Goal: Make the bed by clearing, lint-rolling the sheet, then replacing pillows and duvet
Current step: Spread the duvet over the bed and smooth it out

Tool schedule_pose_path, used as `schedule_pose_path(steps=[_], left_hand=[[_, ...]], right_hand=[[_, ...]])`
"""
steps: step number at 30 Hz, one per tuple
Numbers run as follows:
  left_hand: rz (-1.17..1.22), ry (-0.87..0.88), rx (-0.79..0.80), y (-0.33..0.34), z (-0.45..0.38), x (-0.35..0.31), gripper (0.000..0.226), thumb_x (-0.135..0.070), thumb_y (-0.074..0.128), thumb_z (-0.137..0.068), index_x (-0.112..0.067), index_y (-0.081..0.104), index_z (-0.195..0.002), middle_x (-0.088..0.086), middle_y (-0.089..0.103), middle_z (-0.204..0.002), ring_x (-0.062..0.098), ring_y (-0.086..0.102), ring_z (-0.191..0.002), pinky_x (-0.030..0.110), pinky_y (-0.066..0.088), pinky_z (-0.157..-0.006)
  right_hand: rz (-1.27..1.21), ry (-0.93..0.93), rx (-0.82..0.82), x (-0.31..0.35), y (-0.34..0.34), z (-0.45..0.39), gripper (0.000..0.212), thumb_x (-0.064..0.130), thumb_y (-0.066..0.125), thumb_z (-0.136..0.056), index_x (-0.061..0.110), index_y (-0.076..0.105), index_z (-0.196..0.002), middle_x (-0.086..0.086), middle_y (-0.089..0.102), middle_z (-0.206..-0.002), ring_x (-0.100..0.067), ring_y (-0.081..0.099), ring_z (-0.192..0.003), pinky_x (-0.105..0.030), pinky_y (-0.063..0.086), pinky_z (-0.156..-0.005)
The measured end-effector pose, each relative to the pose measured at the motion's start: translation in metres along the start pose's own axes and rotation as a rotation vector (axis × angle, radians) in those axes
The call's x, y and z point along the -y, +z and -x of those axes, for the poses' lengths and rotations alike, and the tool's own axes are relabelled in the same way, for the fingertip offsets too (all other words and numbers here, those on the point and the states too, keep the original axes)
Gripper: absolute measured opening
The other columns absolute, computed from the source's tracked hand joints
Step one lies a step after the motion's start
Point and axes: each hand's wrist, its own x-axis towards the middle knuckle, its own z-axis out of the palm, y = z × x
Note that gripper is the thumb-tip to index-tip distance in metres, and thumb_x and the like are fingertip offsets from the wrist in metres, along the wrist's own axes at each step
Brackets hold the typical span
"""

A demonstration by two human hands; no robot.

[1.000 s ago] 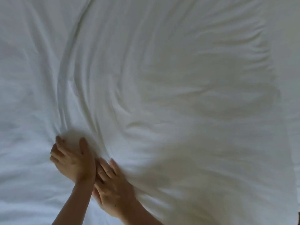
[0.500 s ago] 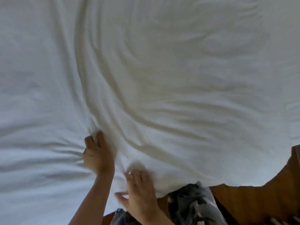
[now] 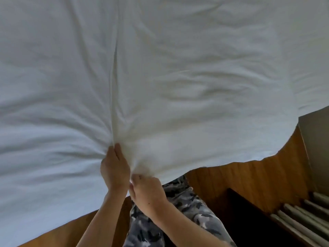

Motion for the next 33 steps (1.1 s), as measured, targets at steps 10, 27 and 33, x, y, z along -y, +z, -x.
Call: schedule_pose_path(steps=[10, 27, 33], left_hand=[[-0.192, 0.090, -0.260, 0.001, -0.002, 0.013, 0.032, -0.007, 0.041, -0.098, -0.001, 0.050, -0.129, 0.027, 0.056, -0.119, 0.048, 0.054, -0.104, 0.054, 0.044, -0.073], [-0.587, 0.774, 0.072, 0.000, -0.055, 0.040, 0.052, -0.038, 0.030, -0.104, -0.014, 0.036, -0.150, 0.013, 0.022, -0.160, 0.029, 0.017, -0.149, 0.048, 0.013, -0.121], [-0.646, 0.513, -0.027, -0.125, -0.137, 0.162, 0.059, -0.040, 0.026, -0.101, -0.010, 0.028, -0.152, 0.017, 0.019, -0.160, 0.033, 0.016, -0.148, 0.048, 0.011, -0.119]], right_hand=[[-0.034, -0.153, -0.316, -0.048, -0.049, -0.006, 0.020, 0.022, 0.050, -0.094, 0.011, 0.066, -0.097, -0.006, 0.067, -0.095, -0.021, 0.062, -0.087, -0.039, 0.057, -0.077], [0.132, 0.489, -0.426, -0.165, -0.075, -0.063, 0.065, 0.048, 0.015, -0.099, 0.012, 0.022, -0.152, -0.024, 0.015, -0.157, -0.039, 0.013, -0.145, -0.052, 0.011, -0.117], [0.131, 0.291, -0.362, 0.013, 0.005, -0.122, 0.066, 0.045, 0.009, -0.101, 0.001, 0.020, -0.150, -0.029, 0.015, -0.155, -0.042, 0.015, -0.144, -0.051, 0.017, -0.117]])
